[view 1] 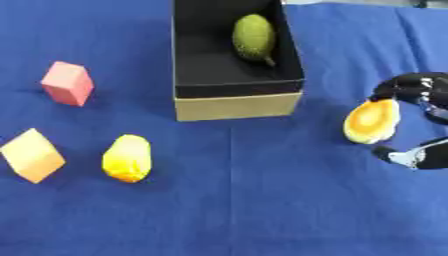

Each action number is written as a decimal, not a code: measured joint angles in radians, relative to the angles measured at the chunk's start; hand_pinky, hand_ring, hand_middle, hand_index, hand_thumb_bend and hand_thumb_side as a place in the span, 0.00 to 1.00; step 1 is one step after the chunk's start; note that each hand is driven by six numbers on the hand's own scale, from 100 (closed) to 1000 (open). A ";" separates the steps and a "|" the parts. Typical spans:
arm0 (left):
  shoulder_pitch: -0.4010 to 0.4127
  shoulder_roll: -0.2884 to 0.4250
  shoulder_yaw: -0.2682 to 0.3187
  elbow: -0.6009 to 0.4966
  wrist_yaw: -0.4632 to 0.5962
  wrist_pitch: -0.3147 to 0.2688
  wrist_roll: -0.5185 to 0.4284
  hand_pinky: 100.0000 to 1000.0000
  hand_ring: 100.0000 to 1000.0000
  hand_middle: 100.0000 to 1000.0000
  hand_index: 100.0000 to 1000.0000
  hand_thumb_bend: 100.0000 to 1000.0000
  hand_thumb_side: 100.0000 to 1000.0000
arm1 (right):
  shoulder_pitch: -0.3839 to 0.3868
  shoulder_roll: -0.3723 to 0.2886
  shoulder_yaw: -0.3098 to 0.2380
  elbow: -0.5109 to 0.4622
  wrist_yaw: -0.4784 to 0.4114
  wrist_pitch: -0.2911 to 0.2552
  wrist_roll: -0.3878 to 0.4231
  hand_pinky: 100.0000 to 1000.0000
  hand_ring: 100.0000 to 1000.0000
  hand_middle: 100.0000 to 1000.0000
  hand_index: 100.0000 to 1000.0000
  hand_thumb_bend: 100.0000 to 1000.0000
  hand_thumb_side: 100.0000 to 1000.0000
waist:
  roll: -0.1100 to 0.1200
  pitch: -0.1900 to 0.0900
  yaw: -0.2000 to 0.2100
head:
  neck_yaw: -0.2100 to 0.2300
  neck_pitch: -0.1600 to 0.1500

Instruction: Pick up objects on the table and place them in the box.

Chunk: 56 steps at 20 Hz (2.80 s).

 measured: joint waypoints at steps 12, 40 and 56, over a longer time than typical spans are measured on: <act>-0.002 -0.005 -0.003 0.000 0.000 0.000 0.000 0.84 0.68 0.58 0.83 0.00 0.63 | -0.007 0.012 0.000 0.000 0.011 0.063 0.019 0.86 0.89 0.81 0.85 0.37 0.45 | 0.001 0.017 0.009 | -0.004 -0.011; -0.002 -0.017 -0.015 0.000 -0.004 0.005 0.000 0.84 0.67 0.58 0.82 0.00 0.63 | 0.008 0.041 -0.046 0.000 0.099 0.185 0.081 0.86 0.88 0.80 0.86 0.38 0.59 | 0.012 0.043 0.017 | -0.022 -0.029; -0.004 -0.018 -0.022 0.000 -0.005 0.011 -0.007 0.84 0.67 0.59 0.82 0.00 0.62 | 0.005 0.063 -0.032 0.000 0.134 0.213 -0.022 0.80 0.78 0.69 0.77 0.33 0.69 | 0.010 0.055 0.022 | -0.022 -0.037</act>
